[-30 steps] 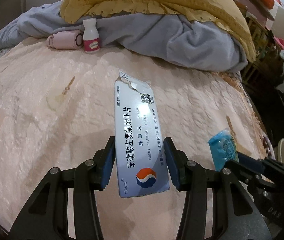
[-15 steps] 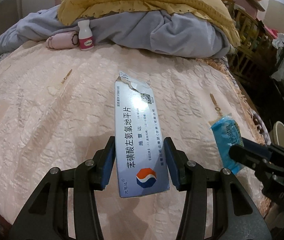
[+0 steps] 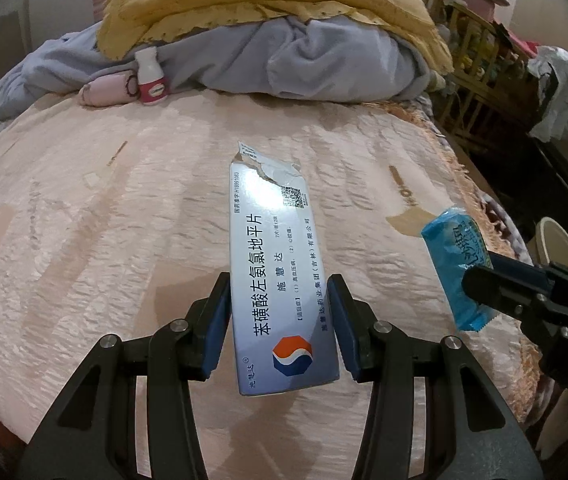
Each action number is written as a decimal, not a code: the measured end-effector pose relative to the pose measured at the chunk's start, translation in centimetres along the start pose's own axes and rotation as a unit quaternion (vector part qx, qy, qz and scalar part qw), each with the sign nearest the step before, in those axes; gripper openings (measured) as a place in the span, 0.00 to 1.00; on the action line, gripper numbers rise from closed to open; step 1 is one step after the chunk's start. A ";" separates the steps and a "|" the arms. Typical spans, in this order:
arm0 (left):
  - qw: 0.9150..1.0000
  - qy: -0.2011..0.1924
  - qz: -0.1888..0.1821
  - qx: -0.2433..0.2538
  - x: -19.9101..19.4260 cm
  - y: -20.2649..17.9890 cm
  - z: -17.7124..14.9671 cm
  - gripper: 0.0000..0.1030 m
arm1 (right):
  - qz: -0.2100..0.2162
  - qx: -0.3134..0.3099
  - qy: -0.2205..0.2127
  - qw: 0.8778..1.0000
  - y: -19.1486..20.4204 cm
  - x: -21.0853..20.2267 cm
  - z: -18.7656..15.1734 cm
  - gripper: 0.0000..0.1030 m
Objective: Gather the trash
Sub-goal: 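Carry the medicine box and snack packet over the bucket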
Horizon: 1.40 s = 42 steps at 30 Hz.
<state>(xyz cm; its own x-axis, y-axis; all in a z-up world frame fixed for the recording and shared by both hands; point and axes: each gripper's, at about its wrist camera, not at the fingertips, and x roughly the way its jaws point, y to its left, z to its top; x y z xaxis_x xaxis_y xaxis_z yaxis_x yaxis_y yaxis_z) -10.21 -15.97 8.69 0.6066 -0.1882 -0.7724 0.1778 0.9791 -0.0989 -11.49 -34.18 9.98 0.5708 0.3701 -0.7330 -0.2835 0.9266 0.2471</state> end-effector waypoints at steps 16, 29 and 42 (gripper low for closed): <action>0.997 -0.003 -0.045 0.056 -0.3 -8.6 0.5 0.44 | -0.039 0.038 -0.031 0.998 -5.1 -5.7 -2.1 0.26; 0.990 0.002 -0.092 0.109 0.5 -16.8 1.2 0.44 | -0.094 0.083 -0.053 0.991 -11.8 -11.1 -4.3 0.26; 0.979 0.001 -0.126 0.160 1.1 -24.6 1.7 0.44 | -0.144 0.134 -0.069 0.978 -18.3 -15.5 -6.4 0.26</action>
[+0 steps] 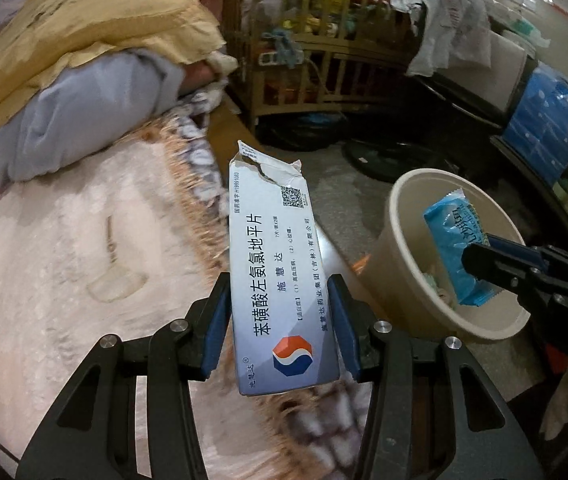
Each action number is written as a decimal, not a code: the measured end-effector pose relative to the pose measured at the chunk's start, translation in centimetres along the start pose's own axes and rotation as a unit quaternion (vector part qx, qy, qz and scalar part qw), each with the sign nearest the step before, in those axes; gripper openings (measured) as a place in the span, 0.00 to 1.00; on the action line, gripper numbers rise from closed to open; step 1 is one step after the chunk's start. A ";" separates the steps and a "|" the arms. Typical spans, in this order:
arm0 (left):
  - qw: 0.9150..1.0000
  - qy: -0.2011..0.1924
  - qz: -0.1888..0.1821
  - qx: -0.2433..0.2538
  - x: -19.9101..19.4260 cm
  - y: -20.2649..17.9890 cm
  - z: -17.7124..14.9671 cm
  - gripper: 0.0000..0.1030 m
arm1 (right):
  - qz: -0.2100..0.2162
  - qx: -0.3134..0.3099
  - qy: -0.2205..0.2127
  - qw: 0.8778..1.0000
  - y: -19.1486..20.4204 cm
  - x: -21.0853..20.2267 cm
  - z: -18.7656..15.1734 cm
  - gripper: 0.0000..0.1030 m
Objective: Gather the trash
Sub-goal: 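Carry the medicine box and snack packet over the bucket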
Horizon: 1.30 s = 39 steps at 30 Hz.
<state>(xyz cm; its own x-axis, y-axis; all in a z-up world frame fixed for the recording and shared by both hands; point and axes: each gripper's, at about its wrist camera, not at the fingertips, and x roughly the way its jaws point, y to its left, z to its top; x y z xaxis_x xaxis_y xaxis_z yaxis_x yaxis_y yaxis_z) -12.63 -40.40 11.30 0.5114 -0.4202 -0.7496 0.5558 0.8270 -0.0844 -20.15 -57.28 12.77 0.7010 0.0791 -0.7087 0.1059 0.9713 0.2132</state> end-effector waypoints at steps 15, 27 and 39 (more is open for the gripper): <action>0.998 0.010 -0.041 0.038 2.1 -6.0 2.8 0.44 | -0.054 0.058 -0.010 0.997 -7.5 -1.6 0.1 0.26; 0.997 0.024 -0.049 0.057 3.8 -8.5 3.1 0.44 | -0.052 0.083 -0.005 0.995 -9.7 -1.1 -0.9 0.26; 0.996 0.033 -0.063 0.061 5.1 -10.2 3.3 0.44 | -0.054 0.107 -0.008 0.993 -11.1 -1.2 -1.4 0.26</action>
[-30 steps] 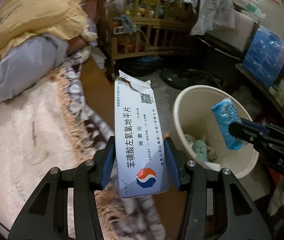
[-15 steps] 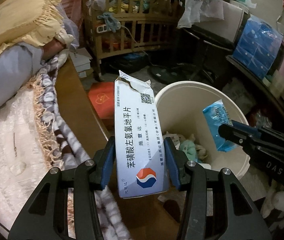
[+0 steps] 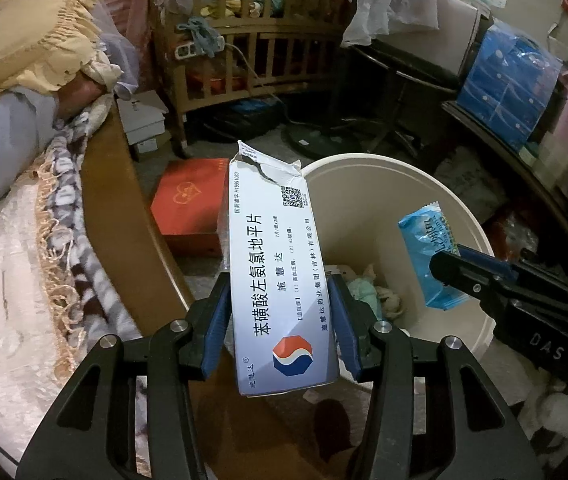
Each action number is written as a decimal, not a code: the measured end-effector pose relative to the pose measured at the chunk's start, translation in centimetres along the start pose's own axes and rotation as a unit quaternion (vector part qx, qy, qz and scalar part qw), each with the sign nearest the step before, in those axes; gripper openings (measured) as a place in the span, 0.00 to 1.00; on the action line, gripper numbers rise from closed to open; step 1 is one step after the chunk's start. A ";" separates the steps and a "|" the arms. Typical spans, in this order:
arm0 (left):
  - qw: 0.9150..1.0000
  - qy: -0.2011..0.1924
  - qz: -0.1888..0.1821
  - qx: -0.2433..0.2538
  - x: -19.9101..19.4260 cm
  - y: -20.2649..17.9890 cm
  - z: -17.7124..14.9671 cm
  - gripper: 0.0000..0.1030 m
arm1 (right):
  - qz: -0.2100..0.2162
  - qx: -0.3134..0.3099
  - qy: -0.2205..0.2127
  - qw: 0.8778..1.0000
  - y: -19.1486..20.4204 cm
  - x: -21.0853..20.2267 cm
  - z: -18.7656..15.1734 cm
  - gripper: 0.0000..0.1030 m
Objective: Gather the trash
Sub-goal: 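Carry the medicine box and snack packet over the bucket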
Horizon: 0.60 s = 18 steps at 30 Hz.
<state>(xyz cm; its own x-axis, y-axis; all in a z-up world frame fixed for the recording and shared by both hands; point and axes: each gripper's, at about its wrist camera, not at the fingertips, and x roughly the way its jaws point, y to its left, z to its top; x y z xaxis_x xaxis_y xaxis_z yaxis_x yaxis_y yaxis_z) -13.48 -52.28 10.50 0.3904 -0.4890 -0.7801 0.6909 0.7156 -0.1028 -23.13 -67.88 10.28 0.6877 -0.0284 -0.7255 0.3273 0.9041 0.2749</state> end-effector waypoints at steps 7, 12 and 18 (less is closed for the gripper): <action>1.000 0.005 -0.010 0.002 0.7 -0.6 0.3 0.44 | -0.005 0.018 0.000 1.000 -1.2 0.1 -0.1 0.26; 1.000 0.008 -0.015 0.000 1.2 -0.9 0.5 0.44 | -0.005 0.024 -0.001 1.000 -1.7 0.0 -0.2 0.26; 1.000 0.011 -0.021 0.002 1.8 -1.2 0.6 0.44 | -0.006 0.023 0.000 1.000 -1.7 0.1 -0.3 0.26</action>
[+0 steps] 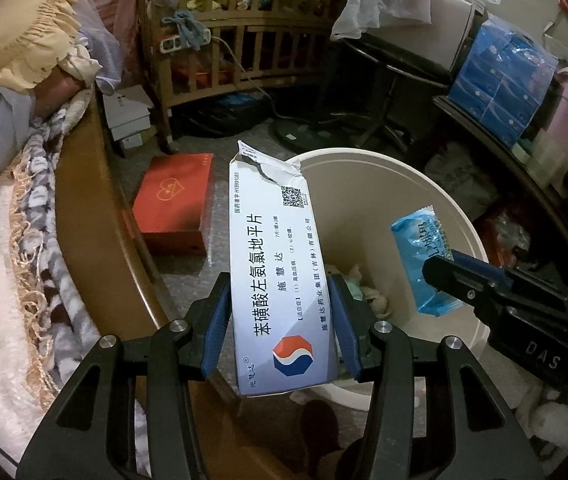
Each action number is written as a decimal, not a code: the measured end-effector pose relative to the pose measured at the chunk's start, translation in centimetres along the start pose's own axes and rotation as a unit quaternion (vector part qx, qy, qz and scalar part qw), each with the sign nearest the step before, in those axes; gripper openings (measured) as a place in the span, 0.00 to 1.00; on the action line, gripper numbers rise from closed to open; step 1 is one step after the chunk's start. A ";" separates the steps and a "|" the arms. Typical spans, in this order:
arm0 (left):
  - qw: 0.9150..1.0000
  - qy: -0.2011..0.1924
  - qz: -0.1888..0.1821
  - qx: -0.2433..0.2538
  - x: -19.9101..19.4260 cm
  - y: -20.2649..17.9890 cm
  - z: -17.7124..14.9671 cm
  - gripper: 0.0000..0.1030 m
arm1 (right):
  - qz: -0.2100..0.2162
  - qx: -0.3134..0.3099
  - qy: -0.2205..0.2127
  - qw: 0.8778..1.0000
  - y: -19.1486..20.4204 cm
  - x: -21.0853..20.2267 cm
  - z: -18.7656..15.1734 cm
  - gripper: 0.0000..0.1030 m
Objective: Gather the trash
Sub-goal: 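Carry the medicine box and snack packet over the bucket, then open both grippers over the bucket to drop box and packet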
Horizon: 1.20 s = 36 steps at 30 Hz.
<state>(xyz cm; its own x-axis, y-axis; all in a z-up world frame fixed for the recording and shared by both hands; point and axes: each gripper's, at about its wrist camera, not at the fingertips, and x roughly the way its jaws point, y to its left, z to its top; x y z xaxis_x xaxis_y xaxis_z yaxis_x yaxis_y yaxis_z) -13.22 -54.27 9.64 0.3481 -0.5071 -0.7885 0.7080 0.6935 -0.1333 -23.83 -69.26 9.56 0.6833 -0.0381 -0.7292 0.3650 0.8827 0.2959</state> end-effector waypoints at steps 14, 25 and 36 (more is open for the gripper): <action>1.000 0.001 -0.015 -0.002 0.4 -0.2 0.2 0.44 | -0.005 0.005 0.002 1.000 -0.1 0.1 0.0 0.26; 0.999 0.000 -0.031 -0.011 1.0 -0.2 0.3 0.45 | -0.012 0.013 0.002 1.000 -0.5 0.2 -0.1 0.26; 0.998 -0.026 -0.055 -0.020 0.1 0.0 0.2 0.57 | -0.031 0.019 -0.011 0.999 -0.6 -0.3 -0.1 0.39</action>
<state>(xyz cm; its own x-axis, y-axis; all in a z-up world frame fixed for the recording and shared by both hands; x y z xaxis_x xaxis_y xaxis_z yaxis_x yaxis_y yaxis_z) -13.09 -54.43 9.72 0.3015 -0.6071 -0.7352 0.7188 0.6513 -0.2430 -24.33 -69.70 9.50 0.6728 -0.1032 -0.7326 0.4308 0.8597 0.2745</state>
